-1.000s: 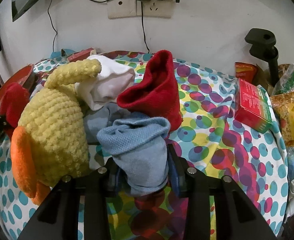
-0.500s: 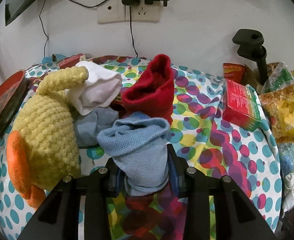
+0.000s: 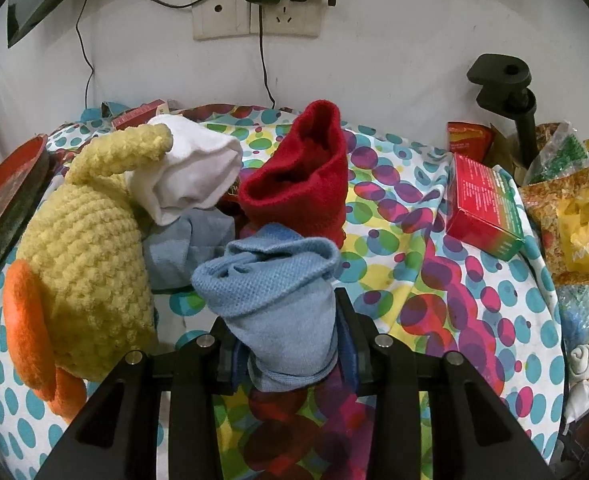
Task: Organize objects
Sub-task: 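Carry the red sock over the red tray and open the left gripper, then carry the blue-grey sock to the red tray and release it with the right gripper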
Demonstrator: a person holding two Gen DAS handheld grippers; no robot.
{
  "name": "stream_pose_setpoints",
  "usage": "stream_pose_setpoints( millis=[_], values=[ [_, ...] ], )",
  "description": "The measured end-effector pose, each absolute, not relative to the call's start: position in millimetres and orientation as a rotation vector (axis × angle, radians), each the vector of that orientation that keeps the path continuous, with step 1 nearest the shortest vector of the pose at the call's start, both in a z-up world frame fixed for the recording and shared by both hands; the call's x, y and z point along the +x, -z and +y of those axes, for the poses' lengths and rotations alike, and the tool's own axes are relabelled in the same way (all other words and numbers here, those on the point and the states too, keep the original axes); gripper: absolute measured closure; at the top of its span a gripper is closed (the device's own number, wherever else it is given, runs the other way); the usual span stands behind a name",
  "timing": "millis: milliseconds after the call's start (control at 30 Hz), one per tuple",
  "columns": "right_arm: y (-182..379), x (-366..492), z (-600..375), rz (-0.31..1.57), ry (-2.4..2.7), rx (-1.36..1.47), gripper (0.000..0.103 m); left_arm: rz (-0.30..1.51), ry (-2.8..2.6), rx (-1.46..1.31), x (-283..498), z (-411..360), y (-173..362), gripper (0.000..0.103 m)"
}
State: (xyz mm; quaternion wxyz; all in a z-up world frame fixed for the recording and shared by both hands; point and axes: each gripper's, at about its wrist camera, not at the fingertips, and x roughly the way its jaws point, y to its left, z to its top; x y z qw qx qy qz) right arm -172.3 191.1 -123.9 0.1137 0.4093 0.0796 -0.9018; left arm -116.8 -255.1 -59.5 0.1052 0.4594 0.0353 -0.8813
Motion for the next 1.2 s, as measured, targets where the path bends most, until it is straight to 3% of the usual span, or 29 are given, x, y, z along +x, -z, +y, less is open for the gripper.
stream_pose_setpoints(
  millis=[433, 600, 633, 733, 933, 1200],
  values=[
    [124.6, -173.4, 192.1, 0.242, 2.651, 1.209, 0.066, 0.165, 2.441, 1.449, -173.0, -329.9, 89.1, 0.062],
    [125.8, -173.9, 190.0, 0.253, 2.642, 1.225, 0.065, 0.136, 2.461, 1.457, -173.4, -332.4, 94.5, 0.05],
    [125.8, -173.5, 189.1, 0.257, 2.636, 1.235, 0.065, 0.099, 2.456, 1.444, -171.4, -330.8, 94.2, 0.04],
    [125.5, -172.8, 188.7, 0.261, 2.636, 1.237, 0.065, 0.103, 2.477, 1.436, -167.0, -329.9, 91.9, 0.029],
    [124.5, -172.4, 188.8, 0.261, 2.638, 1.235, 0.065, 0.174, 2.507, 1.414, -148.5, -326.6, 78.6, 0.029],
    [122.0, -173.1, 190.3, 0.238, 2.625, 1.224, 0.067, 0.097, 2.559, 1.366, -108.8, -274.3, 59.2, 0.029]
  ],
)
